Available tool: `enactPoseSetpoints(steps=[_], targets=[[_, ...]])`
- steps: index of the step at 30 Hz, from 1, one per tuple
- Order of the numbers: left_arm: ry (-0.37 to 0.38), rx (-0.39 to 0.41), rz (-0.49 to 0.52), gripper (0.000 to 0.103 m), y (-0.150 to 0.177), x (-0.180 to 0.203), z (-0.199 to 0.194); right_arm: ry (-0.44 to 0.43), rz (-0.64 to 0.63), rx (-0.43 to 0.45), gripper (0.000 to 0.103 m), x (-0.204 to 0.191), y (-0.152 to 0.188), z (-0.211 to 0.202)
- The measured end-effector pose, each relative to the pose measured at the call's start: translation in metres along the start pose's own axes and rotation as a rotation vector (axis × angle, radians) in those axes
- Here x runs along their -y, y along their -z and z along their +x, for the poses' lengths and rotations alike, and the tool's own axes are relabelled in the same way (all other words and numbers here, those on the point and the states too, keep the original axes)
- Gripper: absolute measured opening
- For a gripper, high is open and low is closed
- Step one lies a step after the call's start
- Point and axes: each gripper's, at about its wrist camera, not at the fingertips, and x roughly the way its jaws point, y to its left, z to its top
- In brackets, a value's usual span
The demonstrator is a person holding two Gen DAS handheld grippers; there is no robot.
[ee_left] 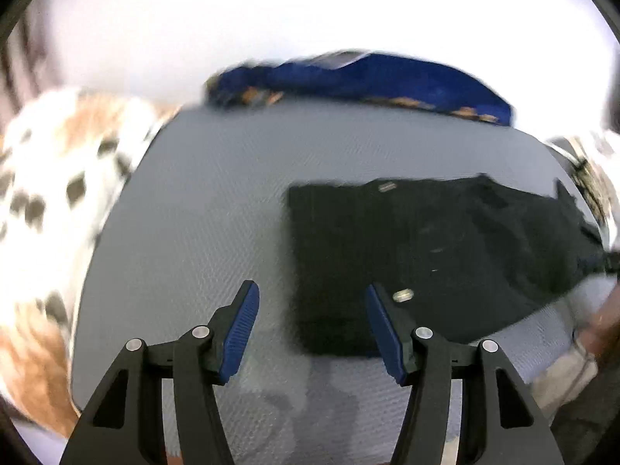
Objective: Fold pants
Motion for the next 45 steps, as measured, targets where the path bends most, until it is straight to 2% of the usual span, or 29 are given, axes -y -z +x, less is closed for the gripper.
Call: enactPoseSetpoints(steps=[1,9,13,16,21,23,26,31,34,39,41,45], targets=[[0.016,0.002,0.046,0.058,-0.003,0.017,0.0,0.008,0.031,0.015,0.031,0.01,0.001,-0.007],[0.314,-0.066,0.327,0.058,-0.01,0.159,0.031,0.021,0.4,0.168,0.03,0.101,0.017,-0.052],[0.413,-0.112,0.387,0.058,-0.006,0.207,0.05,0.024,0.556,0.233,0.03,0.144,0.028,-0.064],[0.46,-0.145,0.424,0.058,0.002,0.24,0.061,0.037,0.637,0.278,0.03,0.176,0.034,-0.071],[0.496,-0.191,0.461,0.058,0.008,0.275,0.076,0.04,0.737,0.355,0.03,0.221,0.033,-0.075],[0.504,-0.2,0.469,0.058,0.011,0.28,0.077,0.015,0.75,0.395,0.028,0.235,0.03,-0.079],[0.513,-0.205,0.475,0.058,0.015,0.287,0.08,0.027,0.786,0.448,0.027,0.261,0.024,-0.089],[0.502,-0.226,0.486,0.056,0.017,0.294,0.09,0.113,0.872,0.433,0.027,0.3,0.022,-0.095],[0.496,-0.235,0.486,0.056,0.018,0.295,0.094,0.109,0.894,0.427,0.027,0.317,0.019,-0.092],[0.497,-0.25,0.469,0.056,0.016,0.296,0.1,0.132,0.913,0.409,0.025,0.326,0.012,-0.087],[0.498,-0.247,0.471,0.056,0.017,0.297,0.101,0.148,0.912,0.401,0.019,0.328,0.009,-0.084],[0.504,-0.244,0.453,0.056,0.016,0.296,0.104,0.136,0.941,0.414,0.018,0.332,0.005,-0.086]])
